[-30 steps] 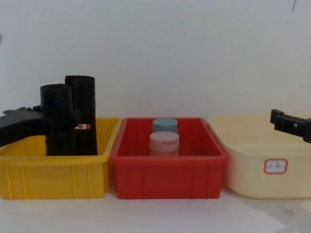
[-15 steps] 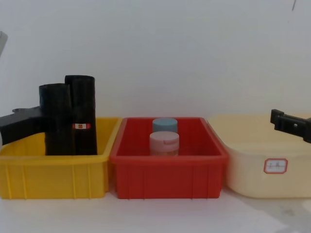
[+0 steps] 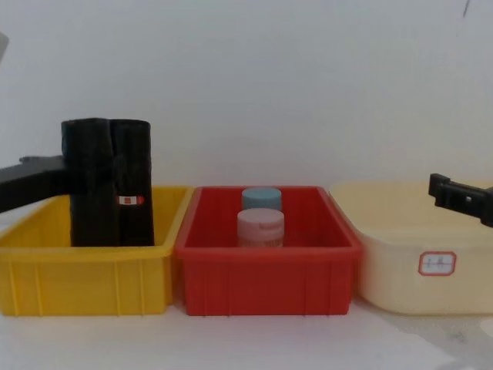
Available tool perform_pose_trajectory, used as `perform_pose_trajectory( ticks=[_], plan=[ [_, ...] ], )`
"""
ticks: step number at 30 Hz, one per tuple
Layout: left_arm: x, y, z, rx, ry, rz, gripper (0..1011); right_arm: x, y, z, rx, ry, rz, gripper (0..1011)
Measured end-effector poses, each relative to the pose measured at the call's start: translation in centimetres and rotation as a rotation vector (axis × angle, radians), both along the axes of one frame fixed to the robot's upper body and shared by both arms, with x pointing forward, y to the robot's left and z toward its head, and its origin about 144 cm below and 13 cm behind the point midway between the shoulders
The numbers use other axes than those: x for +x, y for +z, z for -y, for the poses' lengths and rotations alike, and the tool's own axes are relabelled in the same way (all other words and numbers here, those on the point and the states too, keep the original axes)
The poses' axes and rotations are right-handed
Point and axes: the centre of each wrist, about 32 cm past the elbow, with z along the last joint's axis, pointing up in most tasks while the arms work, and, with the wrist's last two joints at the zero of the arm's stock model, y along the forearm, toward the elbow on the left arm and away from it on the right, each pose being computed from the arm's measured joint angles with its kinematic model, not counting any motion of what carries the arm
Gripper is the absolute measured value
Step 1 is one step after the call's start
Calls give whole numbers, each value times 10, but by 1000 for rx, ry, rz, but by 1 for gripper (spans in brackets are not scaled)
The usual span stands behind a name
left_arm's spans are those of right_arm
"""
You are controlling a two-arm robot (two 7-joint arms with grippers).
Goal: Pick up the garbage bag with the one hand and transfer it to the other hand.
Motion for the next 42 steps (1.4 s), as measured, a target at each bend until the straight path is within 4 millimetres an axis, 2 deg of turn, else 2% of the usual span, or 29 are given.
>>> perform_pose_trajectory(
  ticks=[9, 14, 21, 30, 42],
  plan=[
    [4, 23, 0, 26, -61, 56, 390, 0, 0, 0, 0, 0, 0, 1001],
    [10, 44, 3, 45, -128, 114, 390, 0, 0, 0, 0, 0, 0, 1001],
    [21, 64, 11, 58, -219, 168, 390, 0, 0, 0, 0, 0, 0, 1001],
    [40, 79, 27, 66, -347, 207, 390, 0, 0, 0, 0, 0, 0, 1001],
    [63, 87, 50, 64, -485, 224, 390, 0, 0, 0, 0, 0, 0, 1001]
  ],
)
